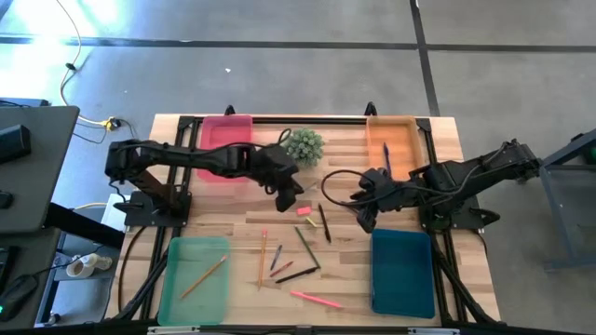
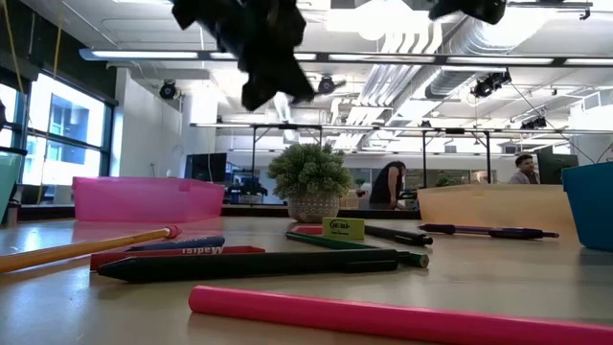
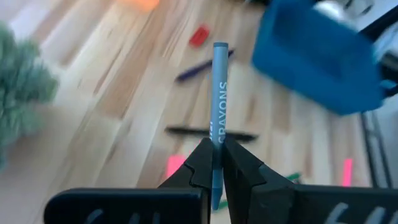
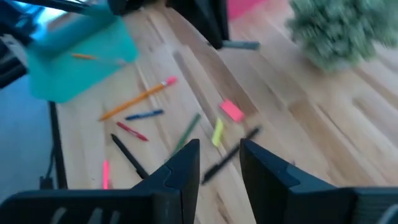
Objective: Sort crayons/erasers/pens/pencils in bins
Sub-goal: Put the gray crayon into the blue bin
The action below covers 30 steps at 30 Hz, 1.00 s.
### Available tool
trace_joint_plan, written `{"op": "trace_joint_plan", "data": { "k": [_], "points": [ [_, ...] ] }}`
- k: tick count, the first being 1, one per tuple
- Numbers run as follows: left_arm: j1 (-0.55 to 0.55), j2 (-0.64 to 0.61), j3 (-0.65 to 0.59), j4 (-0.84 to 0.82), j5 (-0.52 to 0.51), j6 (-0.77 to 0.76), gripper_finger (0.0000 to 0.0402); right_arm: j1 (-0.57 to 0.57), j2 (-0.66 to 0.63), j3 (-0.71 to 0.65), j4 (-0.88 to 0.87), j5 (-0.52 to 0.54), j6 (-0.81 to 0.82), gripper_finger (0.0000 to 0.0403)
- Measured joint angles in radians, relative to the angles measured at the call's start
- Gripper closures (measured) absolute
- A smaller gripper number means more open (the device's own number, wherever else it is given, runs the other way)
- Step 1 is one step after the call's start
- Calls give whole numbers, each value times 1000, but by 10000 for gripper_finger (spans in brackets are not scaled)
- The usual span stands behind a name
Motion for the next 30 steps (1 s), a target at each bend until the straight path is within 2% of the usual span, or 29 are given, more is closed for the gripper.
{"op": "trace_joint_plan", "data": {
  "k": [8,16,25,30],
  "points": [
    [-58,-33,0,204,0,0,396,0,0,0,151,3,-153,297],
    [-120,-33,0,382,-11,1,396,0,0,0,189,90,-181,297],
    [-144,-33,0,420,-19,2,396,0,0,0,305,90,-314,296],
    [-143,-32,0,420,-20,8,396,-12,0,0,319,90,-327,296]
  ]
}}
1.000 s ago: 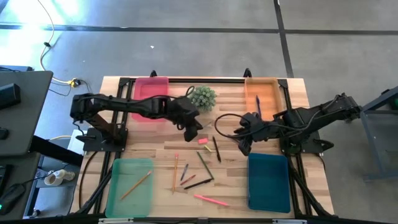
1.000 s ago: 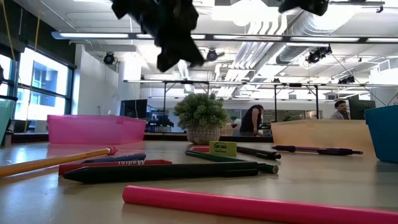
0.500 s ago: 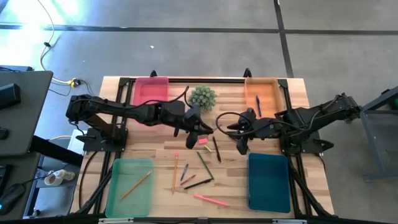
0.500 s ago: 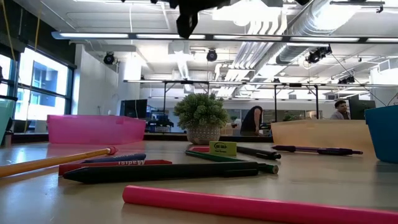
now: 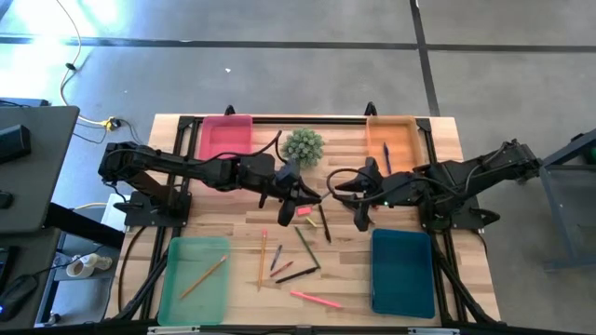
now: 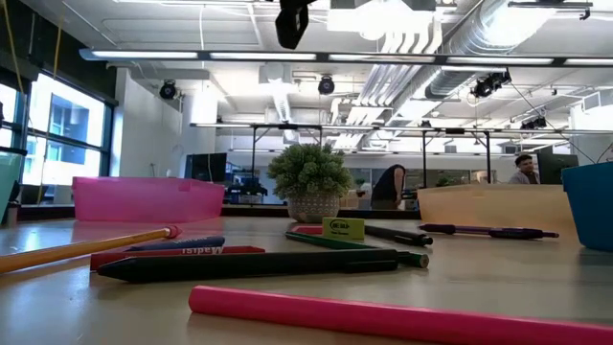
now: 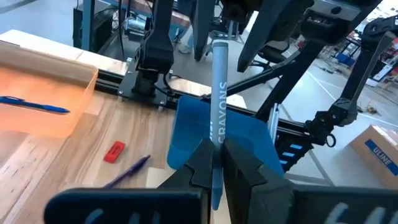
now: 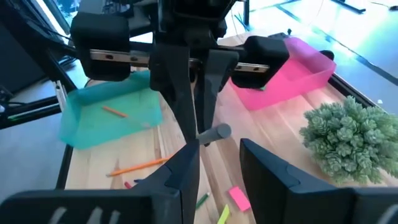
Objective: Sort crayons/erasers/pens/pencils in bins
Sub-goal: Put the gray crayon into the blue bin
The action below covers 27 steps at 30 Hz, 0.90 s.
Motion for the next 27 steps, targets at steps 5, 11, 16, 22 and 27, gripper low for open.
{"op": "trace_joint_plan", "data": {
  "k": [5,11,16,22,27],
  "points": [
    [1,0,0,7,-8,11,396,-32,0,0,5,-22,24,296],
    [16,1,-1,66,-16,38,396,-56,1,0,28,-69,16,296],
    [42,1,-1,68,-10,38,396,-74,1,0,44,-81,17,296],
    [46,1,-1,76,-6,38,396,-106,1,0,95,-104,25,301],
    [47,1,-1,81,-6,38,396,-133,1,0,92,-138,52,314]
  ]
}}
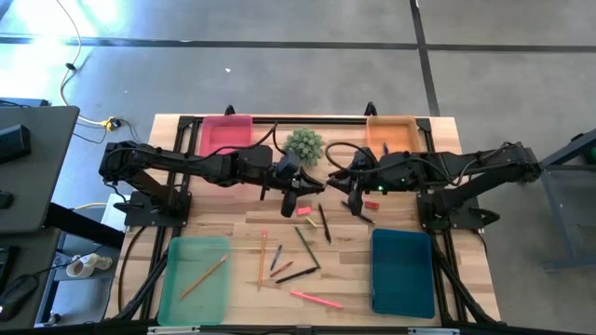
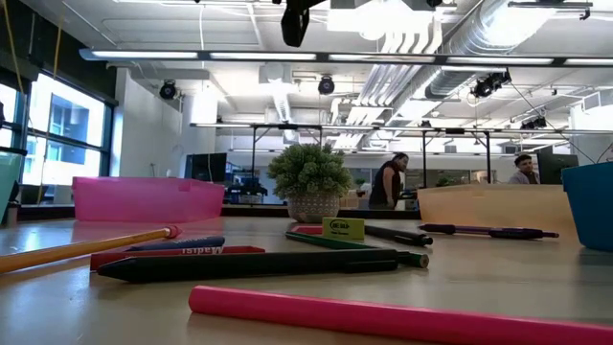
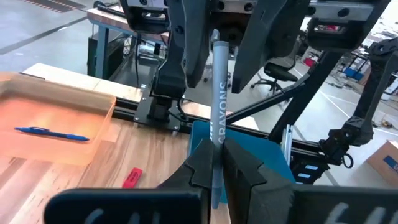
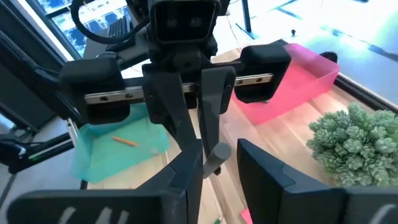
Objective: Sort crayons/erasers/pens/pencils in bins
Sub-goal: Put the gray crayon into the blue bin
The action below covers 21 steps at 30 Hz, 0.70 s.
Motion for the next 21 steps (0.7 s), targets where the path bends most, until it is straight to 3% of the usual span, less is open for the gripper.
{"op": "trace_joint_plan", "data": {
  "k": [10,21],
  "points": [
    [0,0,0,-5,-3,3,396,-19,0,0,-4,-44,9,391],
    [0,1,0,-23,-21,16,381,-19,0,0,-49,-45,35,395]
  ]
}}
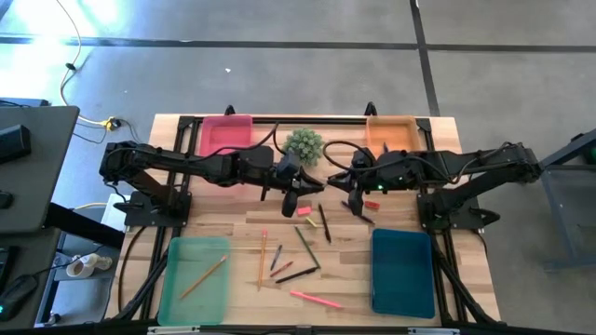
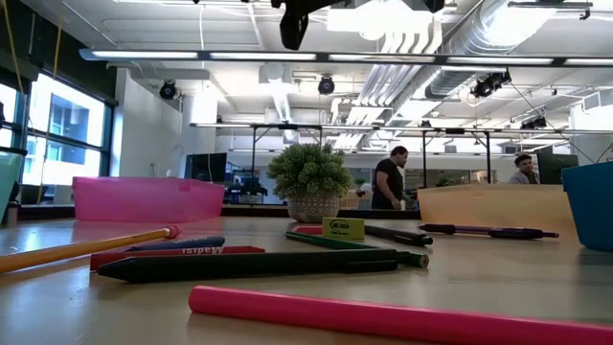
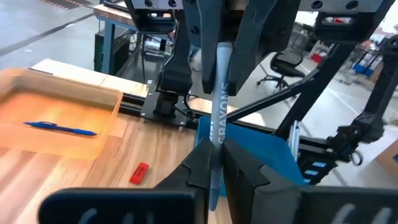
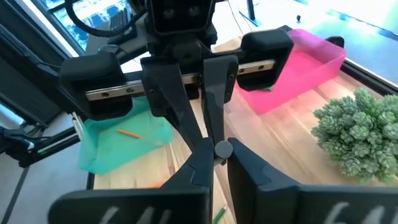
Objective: Sort crayons/erasers/pens/pencils in bins
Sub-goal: Put the gray crayon into the blue bin
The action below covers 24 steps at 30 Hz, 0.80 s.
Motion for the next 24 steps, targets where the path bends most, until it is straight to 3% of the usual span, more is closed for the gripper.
{"op": "trace_joint_plan", "data": {
  "k": [12,19,24],
  "points": [
    [-2,-1,0,-137,-46,43,267,1,0,0,-177,-24,89,398],
    [0,-1,0,-275,-50,43,256,56,0,0,-400,-123,216,398],
    [0,-1,0,-346,-88,28,265,135,0,0,-527,-134,298,398]
  ]
}}
